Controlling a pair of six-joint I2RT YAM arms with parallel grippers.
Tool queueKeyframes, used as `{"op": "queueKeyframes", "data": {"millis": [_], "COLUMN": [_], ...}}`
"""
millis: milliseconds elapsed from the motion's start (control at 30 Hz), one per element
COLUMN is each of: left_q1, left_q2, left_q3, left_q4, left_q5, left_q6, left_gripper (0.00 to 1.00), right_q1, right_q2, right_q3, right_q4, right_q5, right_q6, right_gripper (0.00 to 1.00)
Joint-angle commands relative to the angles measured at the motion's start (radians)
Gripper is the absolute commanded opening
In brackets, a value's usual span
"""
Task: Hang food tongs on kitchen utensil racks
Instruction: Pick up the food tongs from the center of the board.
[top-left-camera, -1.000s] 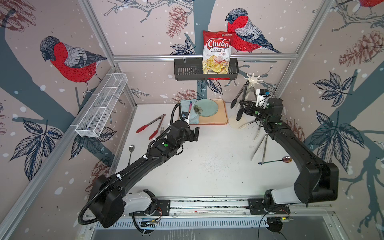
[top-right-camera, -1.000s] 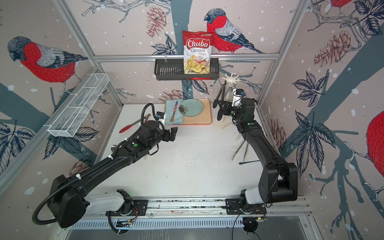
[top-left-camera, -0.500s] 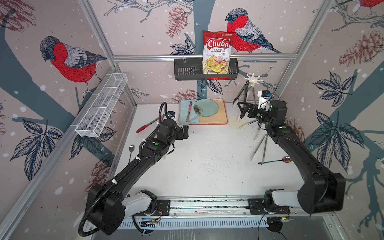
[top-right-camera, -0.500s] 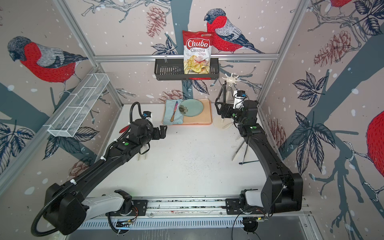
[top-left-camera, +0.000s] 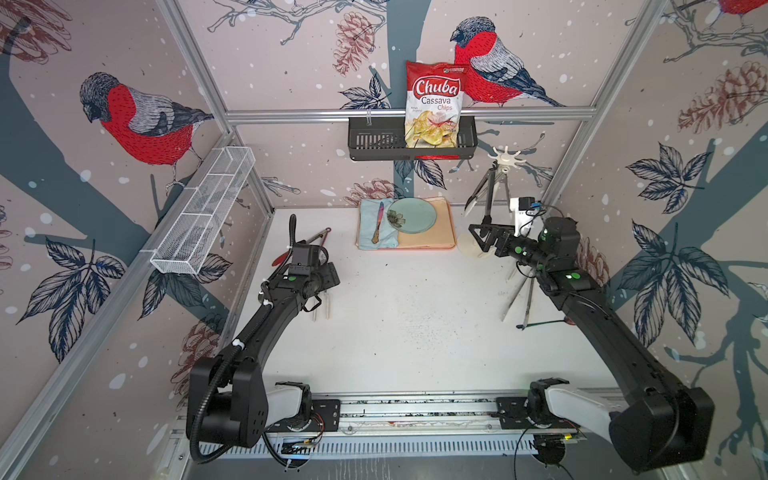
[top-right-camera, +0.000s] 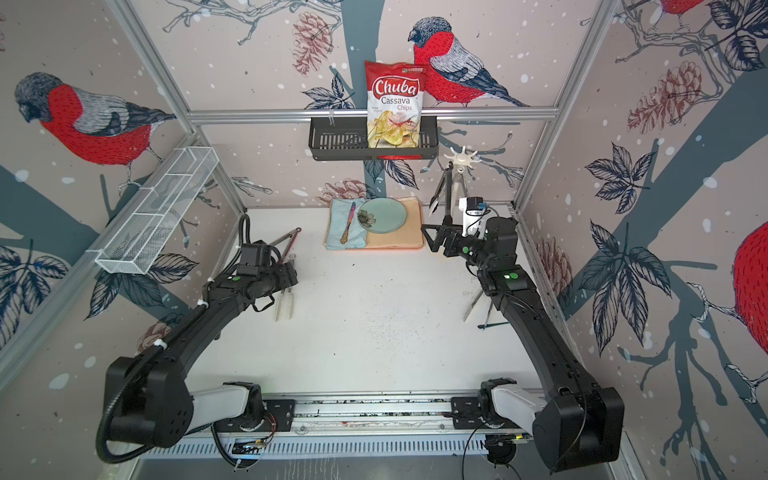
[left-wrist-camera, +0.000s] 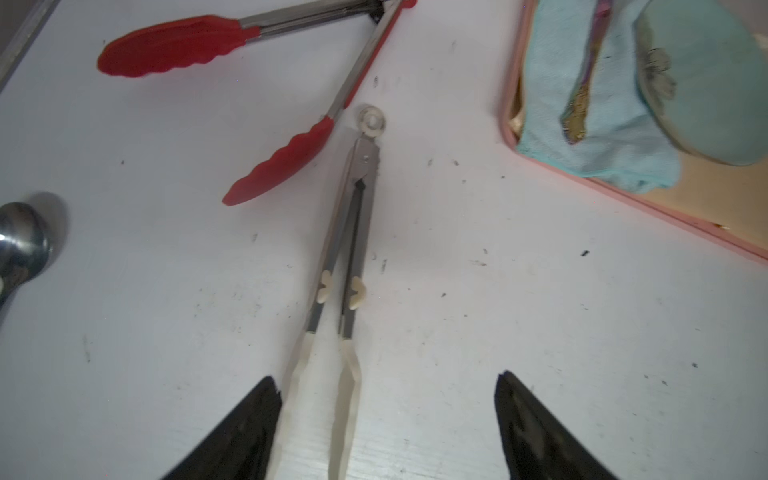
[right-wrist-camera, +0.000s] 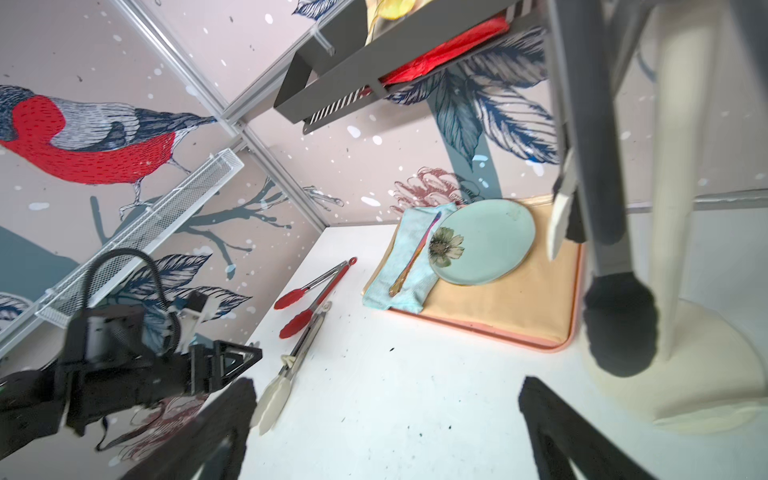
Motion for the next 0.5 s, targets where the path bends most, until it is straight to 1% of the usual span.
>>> {"op": "queueKeyframes", "data": {"millis": [0,167,267,467], "left_q1": [0.018,0.057,0.078,0.078], "left_q2": [0.069,0.162,0.191,0.271], "left_q3": [0.026,0.037,0.049,0.098], "left_q4": [-0.058,-0.064,-0.061,-0.036], "left_q5": [0.007,-0.036,-0.049,-0.053], "left_q6": [0.03,0.06,0.067,0.104], "left_gripper": [0.66,0.5,0.49,0.46], "right_q1": [0.042,0.084,0.094,0.097], "right_q2": [-0.003,0.004,0.0,-0.005], "right_q3": [-0.019,-0.036,-0.038,-0.048], "right_q4": [0.0,0.005,-0.006,-0.01], "right_q5": [-0.01,0.002,0.008,0.014], "right_q6": [0.019,0.027,0.025,0.024], "right_gripper": [1.0,1.0,1.0,1.0]}}
